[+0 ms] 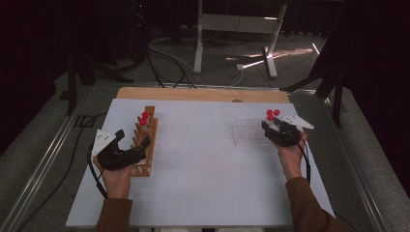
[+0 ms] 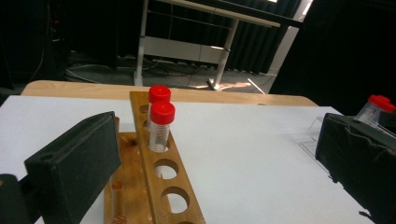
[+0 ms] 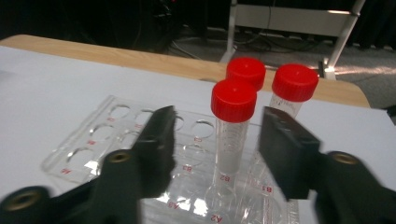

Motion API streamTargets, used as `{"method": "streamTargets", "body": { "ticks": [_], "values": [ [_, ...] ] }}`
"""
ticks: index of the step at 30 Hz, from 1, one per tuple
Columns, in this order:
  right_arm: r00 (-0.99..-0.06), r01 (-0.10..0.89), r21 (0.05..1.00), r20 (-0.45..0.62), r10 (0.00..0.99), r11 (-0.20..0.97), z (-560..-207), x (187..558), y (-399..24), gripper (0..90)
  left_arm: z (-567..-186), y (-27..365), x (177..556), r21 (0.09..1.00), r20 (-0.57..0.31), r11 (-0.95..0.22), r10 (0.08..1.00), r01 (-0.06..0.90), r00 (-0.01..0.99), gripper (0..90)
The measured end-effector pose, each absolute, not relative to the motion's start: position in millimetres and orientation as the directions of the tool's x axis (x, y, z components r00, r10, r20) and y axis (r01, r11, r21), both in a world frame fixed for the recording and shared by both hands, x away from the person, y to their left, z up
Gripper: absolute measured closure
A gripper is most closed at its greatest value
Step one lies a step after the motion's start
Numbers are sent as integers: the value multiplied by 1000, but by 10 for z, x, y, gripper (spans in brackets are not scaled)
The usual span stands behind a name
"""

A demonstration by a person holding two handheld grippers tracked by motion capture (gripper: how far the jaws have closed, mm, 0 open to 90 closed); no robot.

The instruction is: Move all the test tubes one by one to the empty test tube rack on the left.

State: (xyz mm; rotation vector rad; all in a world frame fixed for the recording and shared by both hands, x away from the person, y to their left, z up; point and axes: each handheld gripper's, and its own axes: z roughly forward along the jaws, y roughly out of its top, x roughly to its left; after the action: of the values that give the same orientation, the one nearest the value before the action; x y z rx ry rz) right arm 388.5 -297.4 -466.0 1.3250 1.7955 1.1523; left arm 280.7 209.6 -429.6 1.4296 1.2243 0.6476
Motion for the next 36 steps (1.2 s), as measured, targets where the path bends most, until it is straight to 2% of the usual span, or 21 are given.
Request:
{"method": "streamTargets", "body": {
  "ticks": [12,23,36],
  "values": [
    [-219,458,883,-5,976,107,-4787,3993,-2897,724,-4319,2154,2804,935,-242,140,923,327,298,7],
    [-218,425,900,-3,976,97,-4715,3956,-2916,735,-4300,2131,2804,935,-244,140,920,325,306,6],
    [-268,318,944,3,964,86,-4390,3762,-2983,737,-4318,2117,2822,930,-254,143,916,338,312,7]
  ]
}}
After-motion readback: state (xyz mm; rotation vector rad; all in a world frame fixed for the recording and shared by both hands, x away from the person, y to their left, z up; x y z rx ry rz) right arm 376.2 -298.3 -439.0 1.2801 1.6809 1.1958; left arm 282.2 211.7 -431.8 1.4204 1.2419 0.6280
